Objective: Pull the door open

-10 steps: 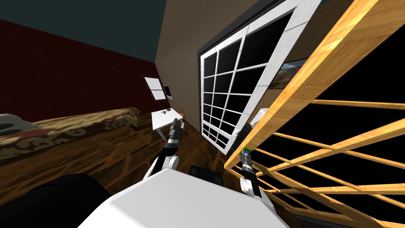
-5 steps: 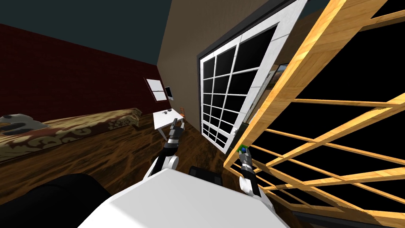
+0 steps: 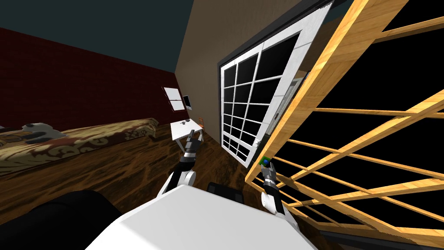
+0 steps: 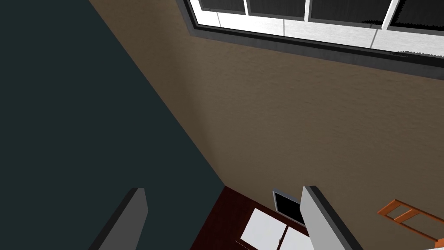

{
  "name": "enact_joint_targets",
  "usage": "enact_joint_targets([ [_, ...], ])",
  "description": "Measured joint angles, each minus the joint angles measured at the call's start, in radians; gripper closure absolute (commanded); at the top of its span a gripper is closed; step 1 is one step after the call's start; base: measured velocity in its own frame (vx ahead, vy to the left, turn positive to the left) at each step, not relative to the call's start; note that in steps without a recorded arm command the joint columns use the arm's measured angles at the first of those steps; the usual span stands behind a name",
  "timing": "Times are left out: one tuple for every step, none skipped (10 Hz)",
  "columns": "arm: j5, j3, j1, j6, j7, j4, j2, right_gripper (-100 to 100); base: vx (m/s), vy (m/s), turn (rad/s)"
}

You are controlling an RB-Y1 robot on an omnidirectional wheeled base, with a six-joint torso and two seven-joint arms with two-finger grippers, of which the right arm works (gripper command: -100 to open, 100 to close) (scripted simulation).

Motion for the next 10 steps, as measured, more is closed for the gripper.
enact_joint_targets([
  [-0.011, 0.004, -0.003, -0.001, -0.027, 0.002, 0.001, -100, -0.060, -0.019, 0.045],
  [-0.022, 0.009, -0.005, -0.002, -0.056, 0.003, 0.002, -100, -0.058, -0.024, 0.054],
  [-0.034, 0.014, -0.007, -0.002, -0.084, 0.004, 0.003, -100, -0.053, -0.022, 0.046],
  [-0.046, 0.018, -0.010, -0.003, -0.113, 0.006, 0.004, -100, -0.039, -0.013, 0.013],
  [-0.052, 0.021, -0.010, -0.003, -0.134, 0.007, 0.005, -100, -0.037, -0.010, 0.037],
  [-0.061, 0.024, -0.012, -0.003, -0.159, 0.007, 0.006, -100, -0.048, -0.012, 0.057],
  [-0.072, 0.029, -0.014, -0.003, -0.187, 0.008, 0.007, -100, -0.035, -0.013, 0.017],
  [-0.078, 0.031, -0.014, -0.003, -0.207, 0.007, 0.008, -100, -0.031, -0.009, 0.034],
  [-0.087, 0.035, -0.015, -0.003, -0.233, 0.007, 0.009, -100, -0.047, -0.018, 0.056],
  [-0.099, 0.039, -0.018, -0.003, -0.262, 0.008, 0.010, -100, -0.042, -0.016, 0.022],
])
